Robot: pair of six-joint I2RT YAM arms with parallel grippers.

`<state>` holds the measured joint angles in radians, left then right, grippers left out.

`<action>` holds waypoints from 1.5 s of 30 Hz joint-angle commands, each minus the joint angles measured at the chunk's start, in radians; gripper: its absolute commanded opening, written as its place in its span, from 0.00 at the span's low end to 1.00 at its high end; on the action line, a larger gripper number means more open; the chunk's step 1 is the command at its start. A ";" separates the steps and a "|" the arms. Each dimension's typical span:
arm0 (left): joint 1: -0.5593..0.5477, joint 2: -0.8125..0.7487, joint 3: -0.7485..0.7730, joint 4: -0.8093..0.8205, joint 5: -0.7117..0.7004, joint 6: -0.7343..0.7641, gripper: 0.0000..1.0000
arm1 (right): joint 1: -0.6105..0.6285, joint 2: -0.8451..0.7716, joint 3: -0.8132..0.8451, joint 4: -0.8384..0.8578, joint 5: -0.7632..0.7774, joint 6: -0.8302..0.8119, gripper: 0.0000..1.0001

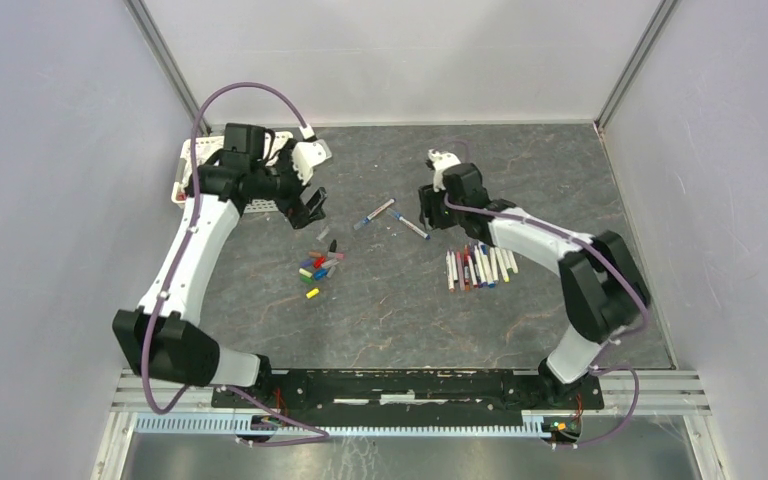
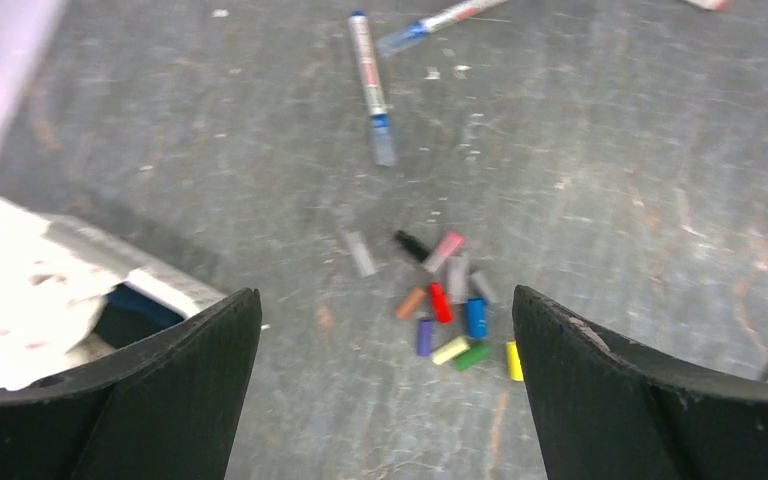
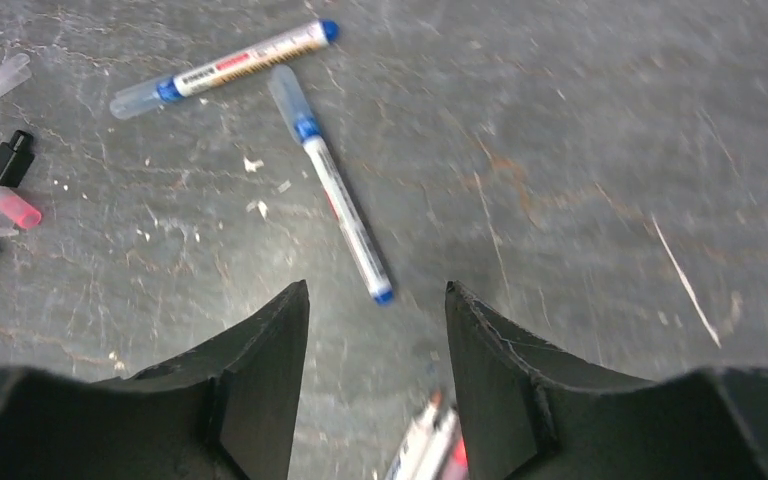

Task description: Open the pen caps

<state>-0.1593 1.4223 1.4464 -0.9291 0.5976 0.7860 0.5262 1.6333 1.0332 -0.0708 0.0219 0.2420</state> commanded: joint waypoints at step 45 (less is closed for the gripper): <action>-0.216 -0.028 -0.318 -0.008 0.163 0.317 0.89 | 0.137 -0.103 -0.178 0.170 -0.938 -0.091 0.00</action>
<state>-0.3599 1.3758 1.0927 -0.9302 0.7181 1.0618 0.6540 1.5539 0.8433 0.0425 -0.7765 0.1093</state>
